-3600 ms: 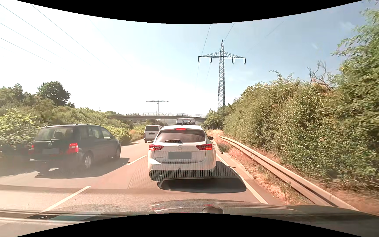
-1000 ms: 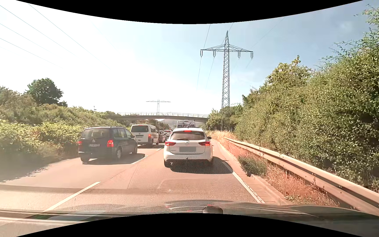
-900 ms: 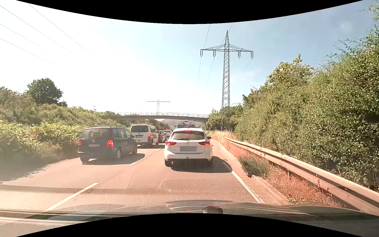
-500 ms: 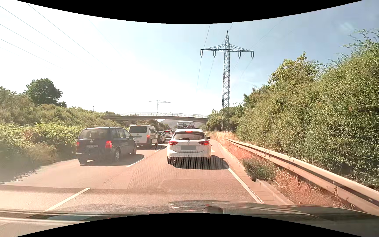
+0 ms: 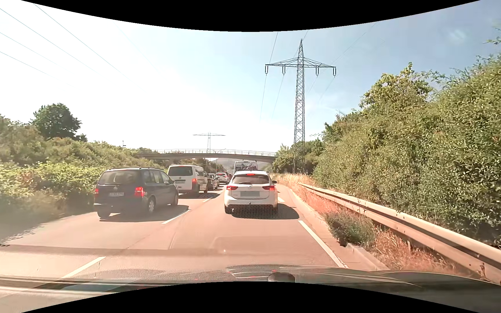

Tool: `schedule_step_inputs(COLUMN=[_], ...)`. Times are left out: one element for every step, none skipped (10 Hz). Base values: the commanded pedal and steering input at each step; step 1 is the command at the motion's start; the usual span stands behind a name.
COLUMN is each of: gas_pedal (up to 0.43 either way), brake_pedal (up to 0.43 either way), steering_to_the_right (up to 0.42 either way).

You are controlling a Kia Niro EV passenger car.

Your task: Follow the waypoints while adhering to traffic rules and regulations

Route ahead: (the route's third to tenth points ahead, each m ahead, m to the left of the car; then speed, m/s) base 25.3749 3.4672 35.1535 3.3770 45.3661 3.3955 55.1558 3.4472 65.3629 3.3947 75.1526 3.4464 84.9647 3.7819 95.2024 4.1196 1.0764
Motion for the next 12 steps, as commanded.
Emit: schedule_step_inputs(gas_pedal=[0.047, 0.047, 0.047, 0.047, 0.047, 0.047, 0.047, 0.039, 0.039, 0.039, 0.028, 0.008], brake_pedal=[0.000, 0.000, 0.000, 0.000, 0.000, 0.000, 0.000, 0.000, 0.000, 0.000, 0.000, 0.000], steering_to_the_right=[-0.002, -0.002, -0.001, 0.000, 0.001, 0.002, 0.002, 0.002, 0.002, 0.002, 0.002, 0.002])
